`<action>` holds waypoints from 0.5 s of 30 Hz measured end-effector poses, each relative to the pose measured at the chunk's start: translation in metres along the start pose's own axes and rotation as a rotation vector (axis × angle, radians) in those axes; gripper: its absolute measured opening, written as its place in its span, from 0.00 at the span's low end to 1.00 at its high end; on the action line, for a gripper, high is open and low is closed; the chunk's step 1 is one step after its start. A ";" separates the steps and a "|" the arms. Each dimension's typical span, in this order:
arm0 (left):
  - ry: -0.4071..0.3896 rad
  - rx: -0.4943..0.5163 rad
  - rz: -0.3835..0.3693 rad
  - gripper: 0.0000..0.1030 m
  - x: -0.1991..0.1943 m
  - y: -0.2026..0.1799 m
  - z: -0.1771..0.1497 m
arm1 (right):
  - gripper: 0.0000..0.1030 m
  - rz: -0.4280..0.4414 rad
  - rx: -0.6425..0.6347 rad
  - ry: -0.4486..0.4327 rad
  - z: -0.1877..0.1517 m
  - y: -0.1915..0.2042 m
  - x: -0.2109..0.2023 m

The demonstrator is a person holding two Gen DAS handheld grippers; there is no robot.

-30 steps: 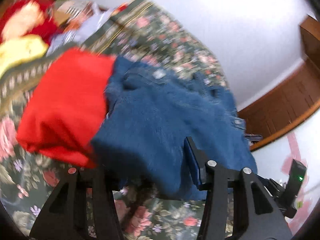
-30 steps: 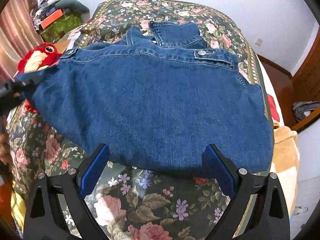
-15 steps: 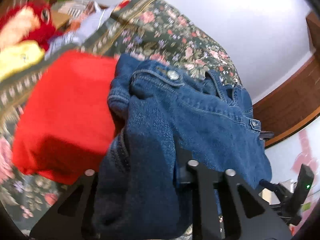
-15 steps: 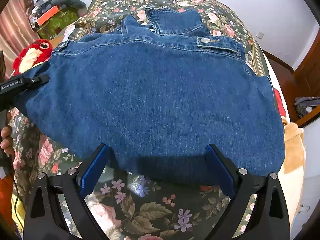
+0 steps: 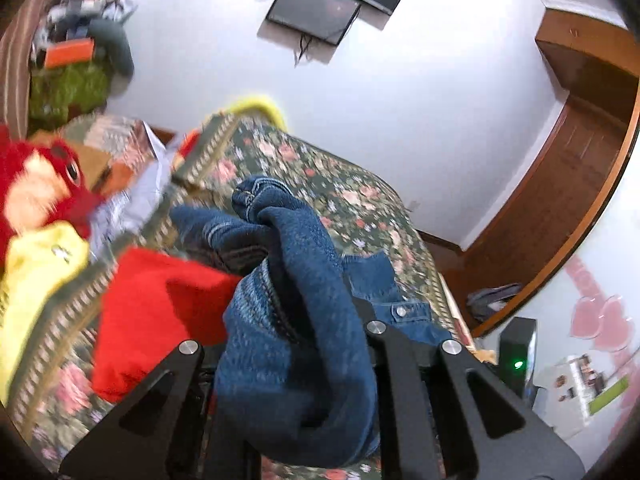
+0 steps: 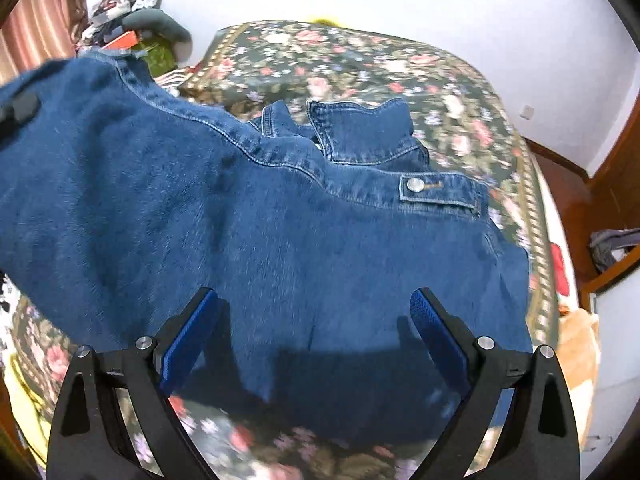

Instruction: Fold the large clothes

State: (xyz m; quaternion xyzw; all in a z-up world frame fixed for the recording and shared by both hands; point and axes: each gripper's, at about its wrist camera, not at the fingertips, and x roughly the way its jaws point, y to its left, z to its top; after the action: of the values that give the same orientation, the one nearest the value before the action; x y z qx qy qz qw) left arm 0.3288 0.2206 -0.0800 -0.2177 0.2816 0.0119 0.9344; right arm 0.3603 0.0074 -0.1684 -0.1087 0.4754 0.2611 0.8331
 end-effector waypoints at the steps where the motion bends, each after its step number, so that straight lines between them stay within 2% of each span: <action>1: 0.000 0.020 0.022 0.13 0.001 -0.003 0.000 | 0.93 0.024 -0.002 0.023 -0.001 0.005 0.009; 5: 0.028 0.049 0.067 0.13 0.012 -0.007 -0.007 | 0.93 0.076 -0.021 0.129 -0.011 0.026 0.051; 8: 0.058 0.048 0.071 0.13 0.025 -0.012 -0.016 | 0.98 0.064 -0.029 0.131 -0.016 0.029 0.062; 12: 0.057 0.061 0.067 0.13 0.031 -0.027 -0.017 | 0.98 0.107 -0.068 0.148 -0.016 0.022 0.056; 15: 0.065 0.069 0.035 0.13 0.039 -0.048 -0.013 | 0.98 0.130 -0.022 0.137 -0.019 0.001 0.042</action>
State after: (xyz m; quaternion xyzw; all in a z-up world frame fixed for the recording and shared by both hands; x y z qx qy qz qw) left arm 0.3619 0.1679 -0.0920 -0.1806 0.3160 0.0115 0.9314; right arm 0.3629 0.0141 -0.2139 -0.1044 0.5346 0.3119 0.7785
